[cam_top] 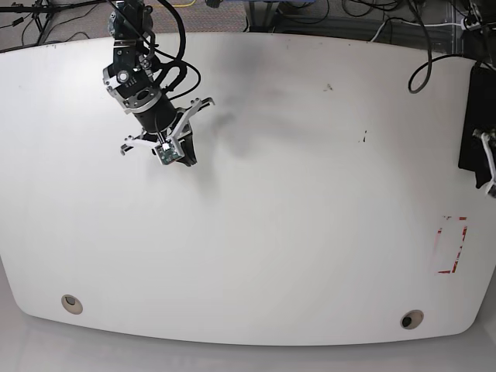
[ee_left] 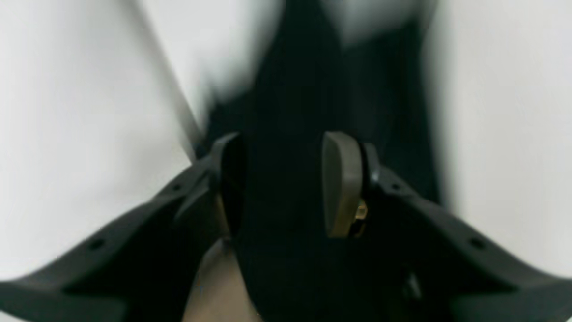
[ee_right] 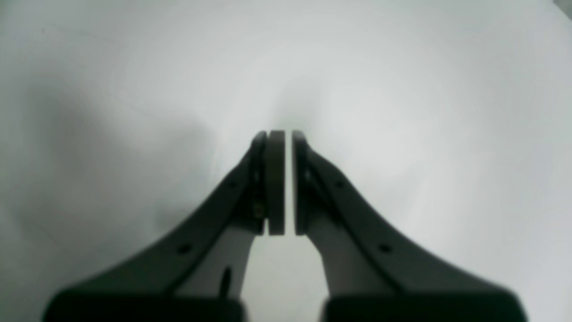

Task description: Fold the T-shirt properly

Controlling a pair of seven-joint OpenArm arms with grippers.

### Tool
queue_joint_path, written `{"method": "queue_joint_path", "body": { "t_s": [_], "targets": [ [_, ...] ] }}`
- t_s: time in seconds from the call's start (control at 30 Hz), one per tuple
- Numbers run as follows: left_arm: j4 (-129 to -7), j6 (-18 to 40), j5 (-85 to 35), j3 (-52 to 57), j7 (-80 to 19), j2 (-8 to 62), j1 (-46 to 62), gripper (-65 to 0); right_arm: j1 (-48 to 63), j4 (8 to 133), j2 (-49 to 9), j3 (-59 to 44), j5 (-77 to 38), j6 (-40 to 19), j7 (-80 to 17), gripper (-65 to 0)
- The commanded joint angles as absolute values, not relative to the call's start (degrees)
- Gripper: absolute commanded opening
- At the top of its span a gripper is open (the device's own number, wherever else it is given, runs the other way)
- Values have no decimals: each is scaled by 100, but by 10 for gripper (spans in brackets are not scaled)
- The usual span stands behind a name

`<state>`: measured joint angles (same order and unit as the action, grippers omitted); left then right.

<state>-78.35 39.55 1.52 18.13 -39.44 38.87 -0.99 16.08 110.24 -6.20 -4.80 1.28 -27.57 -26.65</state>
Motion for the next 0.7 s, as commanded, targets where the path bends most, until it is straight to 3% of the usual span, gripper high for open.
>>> {"method": "queue_joint_path", "body": {
  "t_s": [0.0, 0.33, 0.53, 0.67],
  "targets": [
    [-8312, 3714, 198, 1833, -3899, 3670, -119, -389, 1525, 11125, -690, -690, 75, -2721, -2484, -628],
    [-9490, 2712, 725, 1991, -1930, 1657, 523, -389, 1710, 10088, -699, -1429, 444, -2721, -637, -625],
    [-10167, 2651, 716, 2308, -848, 734, 1393, -389, 2229, 9842, -699, -1727, 409, -2721, -75, -626],
    [-10659, 2651, 716, 2360, -716, 251, 2105, -389, 2730, 9851, -690, -1842, 409, -2721, 84, -628]
  ]
}}
